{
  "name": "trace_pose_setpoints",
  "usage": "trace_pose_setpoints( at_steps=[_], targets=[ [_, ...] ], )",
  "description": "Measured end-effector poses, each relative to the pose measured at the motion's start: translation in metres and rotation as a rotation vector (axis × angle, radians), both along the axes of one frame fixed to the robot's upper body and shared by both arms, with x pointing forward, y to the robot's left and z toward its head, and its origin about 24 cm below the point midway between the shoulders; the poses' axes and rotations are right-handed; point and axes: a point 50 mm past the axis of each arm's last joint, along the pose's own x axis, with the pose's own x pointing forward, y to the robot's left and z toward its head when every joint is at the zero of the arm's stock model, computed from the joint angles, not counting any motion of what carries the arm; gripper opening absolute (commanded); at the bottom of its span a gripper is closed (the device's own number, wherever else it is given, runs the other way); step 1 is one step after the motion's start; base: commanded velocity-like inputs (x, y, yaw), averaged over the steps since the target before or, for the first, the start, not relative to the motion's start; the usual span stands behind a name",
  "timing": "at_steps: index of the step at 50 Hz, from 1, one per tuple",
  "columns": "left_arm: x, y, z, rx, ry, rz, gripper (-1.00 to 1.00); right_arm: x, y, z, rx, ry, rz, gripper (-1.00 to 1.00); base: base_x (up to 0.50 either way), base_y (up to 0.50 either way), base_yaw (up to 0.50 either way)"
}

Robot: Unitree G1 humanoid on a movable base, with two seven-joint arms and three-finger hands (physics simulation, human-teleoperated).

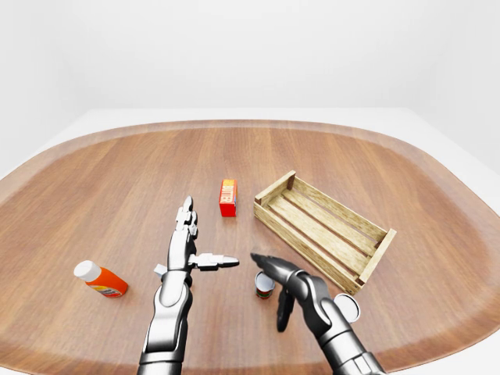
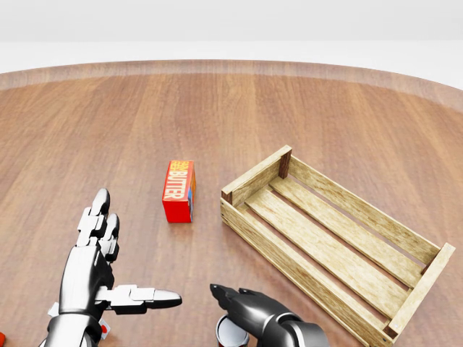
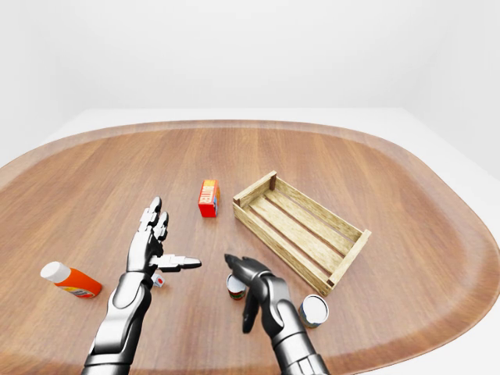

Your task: Pick up the tomato sauce, and put it in the wooden tray.

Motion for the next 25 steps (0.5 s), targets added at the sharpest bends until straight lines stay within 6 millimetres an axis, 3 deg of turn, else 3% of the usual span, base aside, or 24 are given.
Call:
trace_pose_setpoints(
  at_steps=[7,8,25],
  targets=[
    [0.0,0.0,0.0,0.0,0.0,0.0,1.0,-0.0014,0.0014,0.0,-0.006,0.02,0.02,1.0,0.0,0.0,0.0],
    [0.0,0.0,0.0,-0.001,0.0,0.0,1.0,-0.0016,0.0016,0.0,-0.008,0.023,0.023,-0.96,0.0,0.0,0.0],
    [0.0013,0.0006,-0.0005,-0.002,0.001,-0.001,1.0,-0.0045,0.0045,-0.0003,-0.023,0.068,0.065,-1.0,0.0,0.0,0.0]
  ],
)
